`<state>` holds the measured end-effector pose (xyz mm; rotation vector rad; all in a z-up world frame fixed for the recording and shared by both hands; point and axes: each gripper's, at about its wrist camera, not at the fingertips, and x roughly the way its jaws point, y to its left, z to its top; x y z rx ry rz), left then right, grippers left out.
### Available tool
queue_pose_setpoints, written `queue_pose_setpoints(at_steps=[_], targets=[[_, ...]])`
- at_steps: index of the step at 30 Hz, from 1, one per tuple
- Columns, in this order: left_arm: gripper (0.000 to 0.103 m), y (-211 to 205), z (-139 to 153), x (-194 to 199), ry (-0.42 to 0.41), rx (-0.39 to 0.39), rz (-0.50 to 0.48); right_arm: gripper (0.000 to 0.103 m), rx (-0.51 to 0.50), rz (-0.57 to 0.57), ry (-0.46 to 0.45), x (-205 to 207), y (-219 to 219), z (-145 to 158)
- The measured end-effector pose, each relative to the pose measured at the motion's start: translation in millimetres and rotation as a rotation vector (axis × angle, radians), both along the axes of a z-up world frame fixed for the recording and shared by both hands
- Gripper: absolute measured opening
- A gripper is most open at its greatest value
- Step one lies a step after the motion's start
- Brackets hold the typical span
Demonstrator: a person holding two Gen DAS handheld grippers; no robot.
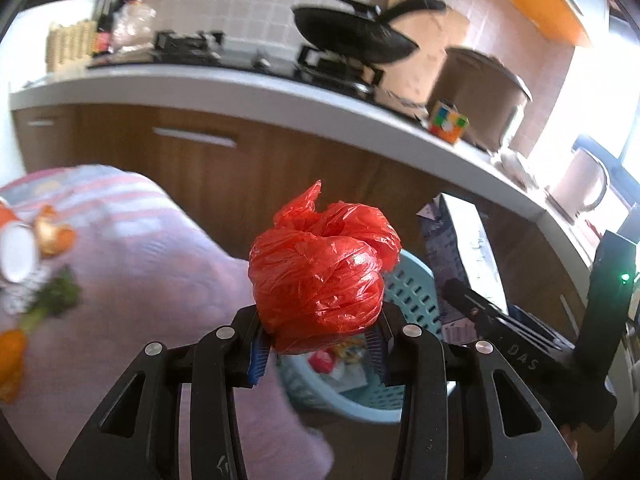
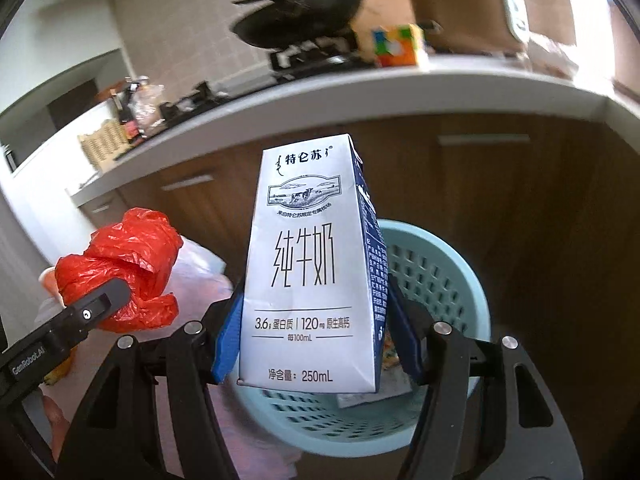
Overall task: Collect trash
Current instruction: 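Carry the carton and red bag over the blue basket and open both tools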
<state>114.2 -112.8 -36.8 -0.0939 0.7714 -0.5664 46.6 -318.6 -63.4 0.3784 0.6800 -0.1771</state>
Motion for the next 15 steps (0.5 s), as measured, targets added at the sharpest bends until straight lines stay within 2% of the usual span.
queue_pose_setpoints(at_steps=[7, 15], targets=[[0.039, -41, -36, 8, 0.066, 0.064, -0.043, 0.060, 0.103, -0.067, 0.089, 4, -39, -43], [0.041, -45, -57, 17, 0.122, 0.080, -0.016, 0.060, 0.159, -0.070, 0.172, 18, -50, -76]])
